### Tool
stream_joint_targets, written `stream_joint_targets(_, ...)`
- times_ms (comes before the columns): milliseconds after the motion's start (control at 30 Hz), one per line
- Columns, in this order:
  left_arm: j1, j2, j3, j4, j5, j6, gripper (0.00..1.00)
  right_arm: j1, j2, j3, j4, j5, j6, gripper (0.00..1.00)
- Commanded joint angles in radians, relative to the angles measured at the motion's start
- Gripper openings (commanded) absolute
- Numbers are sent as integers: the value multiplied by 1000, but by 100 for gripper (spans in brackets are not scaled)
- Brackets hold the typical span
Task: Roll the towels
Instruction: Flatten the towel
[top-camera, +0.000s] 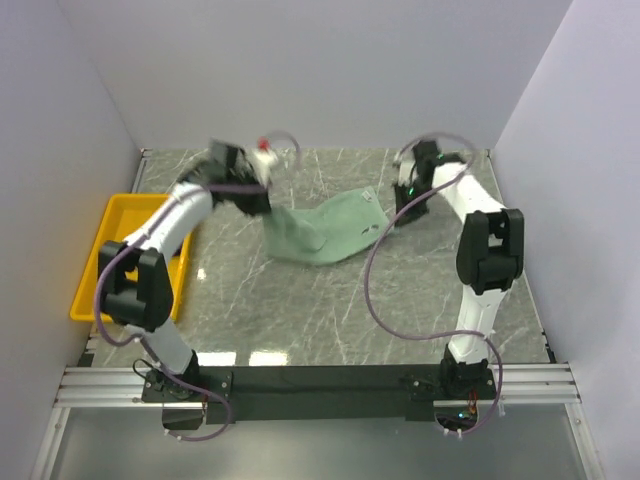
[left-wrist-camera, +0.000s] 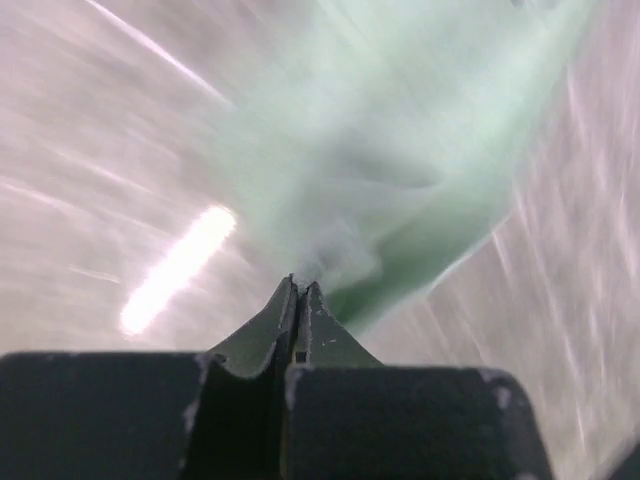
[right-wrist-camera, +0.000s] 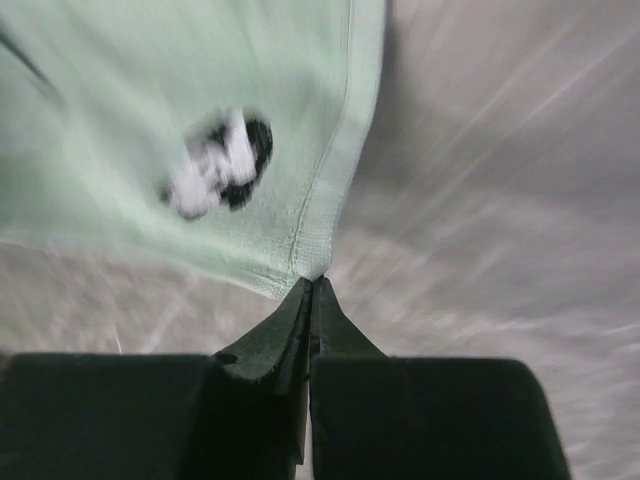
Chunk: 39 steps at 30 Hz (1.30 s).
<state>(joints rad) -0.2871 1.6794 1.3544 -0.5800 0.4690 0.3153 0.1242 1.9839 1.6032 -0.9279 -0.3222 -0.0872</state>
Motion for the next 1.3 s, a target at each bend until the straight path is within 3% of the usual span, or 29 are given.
stream_joint_targets(0, 144, 89, 262, -27, 173, -188, 0, -105, 15, 297, -17, -3, -49, 0)
stream_joint_targets(100, 262, 169, 479, 0, 236, -294, 0, -120, 30, 435, -16, -3, -118, 0)
stream_joint_targets(233, 354, 166, 509, 89, 339, -429, 0, -120, -48, 494, 20, -77, -163, 0)
stream_joint_targets(367, 373, 73, 366, 48, 342, -329, 0, -152, -123, 338, 66, -78, -210, 0)
stream_joint_targets(500, 373, -24, 96, -33, 310, -174, 0, -150, -131, 200, 6, -83, -253, 0)
stream_joint_targets(667, 373, -87, -205, -73, 264, -125, 0, -138, -128, -9, -35, -28, -298, 0)
stream_joint_targets(767, 373, -122, -309, -73, 240, -113, 0, -136, -141, -149, -35, 43, -335, 0)
stream_joint_targets(1067, 374, -107, -316, -182, 178, -3, 0, -135, -174, -331, -93, 91, -401, 0)
stream_joint_targets(1100, 374, -77, -304, -239, 183, 19, 1, -136, -162, -319, -116, 86, -408, 5)
stream_joint_targets(1167, 382, -43, -246, -337, 232, 152, 11, -136, -155, -296, -184, 38, -451, 22)
stream_joint_targets(1200, 393, -28, -226, -407, 246, 194, 30, -139, -168, -275, -189, 34, -459, 37)
stream_joint_targets(1267, 437, -33, -169, -419, 258, 226, 52, -147, -184, -240, -175, 32, -456, 47)
